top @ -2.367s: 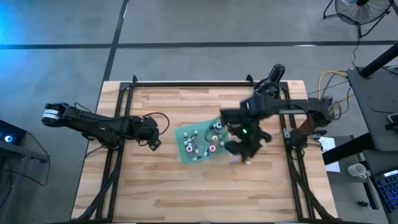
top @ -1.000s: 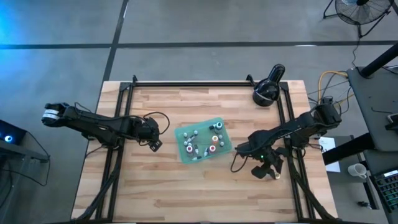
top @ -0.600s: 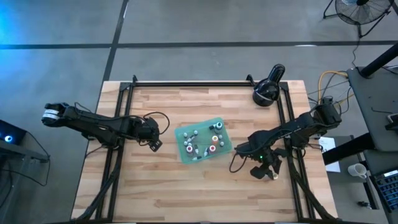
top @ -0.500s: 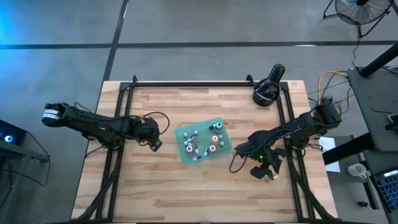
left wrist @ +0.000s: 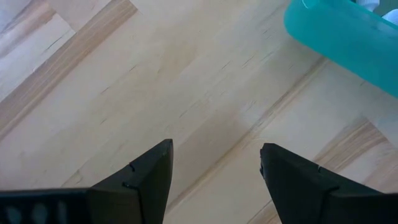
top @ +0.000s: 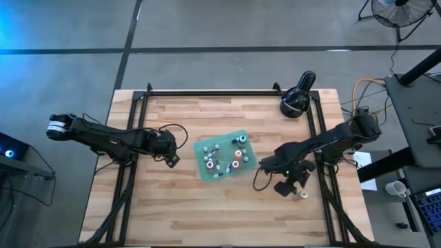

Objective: Pick & Place food coloring
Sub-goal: Put the orange big food coloring into the green bin

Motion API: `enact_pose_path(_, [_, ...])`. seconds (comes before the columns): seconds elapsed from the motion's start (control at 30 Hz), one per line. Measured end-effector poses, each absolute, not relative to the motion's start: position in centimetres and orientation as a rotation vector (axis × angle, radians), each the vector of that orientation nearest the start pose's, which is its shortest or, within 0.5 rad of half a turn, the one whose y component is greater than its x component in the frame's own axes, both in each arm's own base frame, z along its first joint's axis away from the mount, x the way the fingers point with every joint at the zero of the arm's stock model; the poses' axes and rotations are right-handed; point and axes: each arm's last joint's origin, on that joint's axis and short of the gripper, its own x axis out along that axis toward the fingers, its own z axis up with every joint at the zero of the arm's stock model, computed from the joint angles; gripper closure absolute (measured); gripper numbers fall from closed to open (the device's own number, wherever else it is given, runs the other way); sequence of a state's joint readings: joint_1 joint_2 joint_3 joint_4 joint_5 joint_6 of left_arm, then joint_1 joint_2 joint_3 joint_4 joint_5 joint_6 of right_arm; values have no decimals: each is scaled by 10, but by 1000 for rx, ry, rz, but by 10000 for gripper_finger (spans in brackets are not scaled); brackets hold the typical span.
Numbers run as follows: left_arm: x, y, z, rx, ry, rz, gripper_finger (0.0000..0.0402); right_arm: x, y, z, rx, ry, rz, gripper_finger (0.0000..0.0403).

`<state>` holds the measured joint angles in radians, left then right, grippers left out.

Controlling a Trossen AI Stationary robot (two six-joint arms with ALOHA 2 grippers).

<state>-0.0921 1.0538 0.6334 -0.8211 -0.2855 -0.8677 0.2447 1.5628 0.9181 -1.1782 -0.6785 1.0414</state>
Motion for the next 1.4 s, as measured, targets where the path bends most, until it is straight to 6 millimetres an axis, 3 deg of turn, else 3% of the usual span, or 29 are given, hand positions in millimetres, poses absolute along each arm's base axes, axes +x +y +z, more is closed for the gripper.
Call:
enact_pose_path(0.2, [169, -7, 197, -523, 1047, 673, 189, 210, 78, 218, 1013, 1891, -462, 189])
enact_pose_path(0.37, [169, -7, 198, -524, 1044, 671, 189, 186, 99, 252, 949, 1699, -501, 186])
enact_pose_path(0.47, [170, -7, 198, -524, 1039, 668, 189, 171, 114, 262, 864, 1644, -414, 186])
enact_pose_path(0.6, [171, -8, 198, -526, 1024, 661, 189, 156, 134, 266, 693, 1651, -226, 186])
enact_pose_path(0.9, [173, -8, 199, -531, 1004, 653, 189, 131, 159, 263, 531, 1508, -281, 186])
enact_pose_path(1.1, [174, -7, 199, -513, 997, 654, 189, 122, 164, 259, 379, 1523, -159, 186])
enact_pose_path(1.4, [174, -7, 200, -512, 986, 655, 189, 119, 159, 244, 223, 1516, -121, 186])
